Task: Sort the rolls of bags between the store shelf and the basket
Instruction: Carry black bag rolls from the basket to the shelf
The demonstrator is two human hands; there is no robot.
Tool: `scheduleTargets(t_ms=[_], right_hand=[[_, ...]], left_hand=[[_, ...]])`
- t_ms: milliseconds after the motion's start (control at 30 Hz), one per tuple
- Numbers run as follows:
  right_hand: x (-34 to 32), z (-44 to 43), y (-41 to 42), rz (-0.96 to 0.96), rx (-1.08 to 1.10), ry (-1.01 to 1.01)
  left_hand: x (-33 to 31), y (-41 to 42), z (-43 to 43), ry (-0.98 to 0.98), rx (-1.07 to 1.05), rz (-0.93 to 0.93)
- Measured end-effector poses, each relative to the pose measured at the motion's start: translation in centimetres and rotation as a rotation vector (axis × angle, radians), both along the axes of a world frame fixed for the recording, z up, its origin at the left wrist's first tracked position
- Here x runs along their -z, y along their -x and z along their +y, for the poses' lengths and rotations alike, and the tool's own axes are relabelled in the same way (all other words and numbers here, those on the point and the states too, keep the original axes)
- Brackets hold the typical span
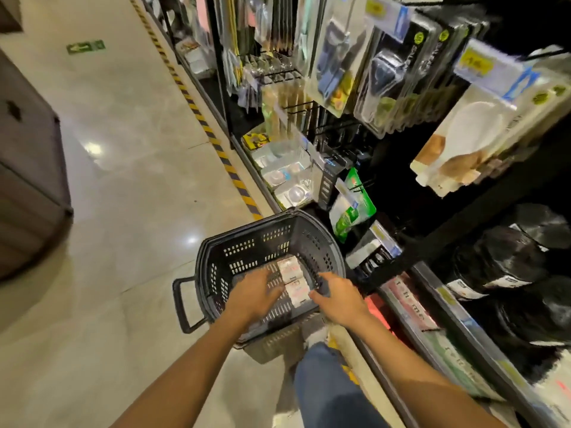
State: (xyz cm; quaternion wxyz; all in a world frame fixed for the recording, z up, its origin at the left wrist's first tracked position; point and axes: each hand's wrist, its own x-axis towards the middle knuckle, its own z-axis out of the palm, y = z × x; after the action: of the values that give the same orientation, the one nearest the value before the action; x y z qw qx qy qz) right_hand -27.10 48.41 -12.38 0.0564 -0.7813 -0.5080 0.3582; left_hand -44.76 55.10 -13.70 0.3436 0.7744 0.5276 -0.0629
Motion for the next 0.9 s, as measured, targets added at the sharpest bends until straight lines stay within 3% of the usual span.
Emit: scheduleTargets(t_ms=[300,467,767,900], right_hand=[[9.0,9.5,-6.4,0.009,-0.228,0.222],[16.6,13.8,-8.1,-0.038,-0.368,0.321],[38.7,16.5,-9.5,-0.09,-0.311,0.503],[47.7,16.5,-9.7,-0.039,-0.149,0.503]], left_hand=[[8.4,-6.2,7.0,0.22,-0.249,0.102],[16.2,-8.0,10.4,0.288,-0.265,0.159],[36.8,-10.1,14.5,0.286,-0.195,0.247],[45.3,-11.3,15.6,0.315,-0.175,0.242]])
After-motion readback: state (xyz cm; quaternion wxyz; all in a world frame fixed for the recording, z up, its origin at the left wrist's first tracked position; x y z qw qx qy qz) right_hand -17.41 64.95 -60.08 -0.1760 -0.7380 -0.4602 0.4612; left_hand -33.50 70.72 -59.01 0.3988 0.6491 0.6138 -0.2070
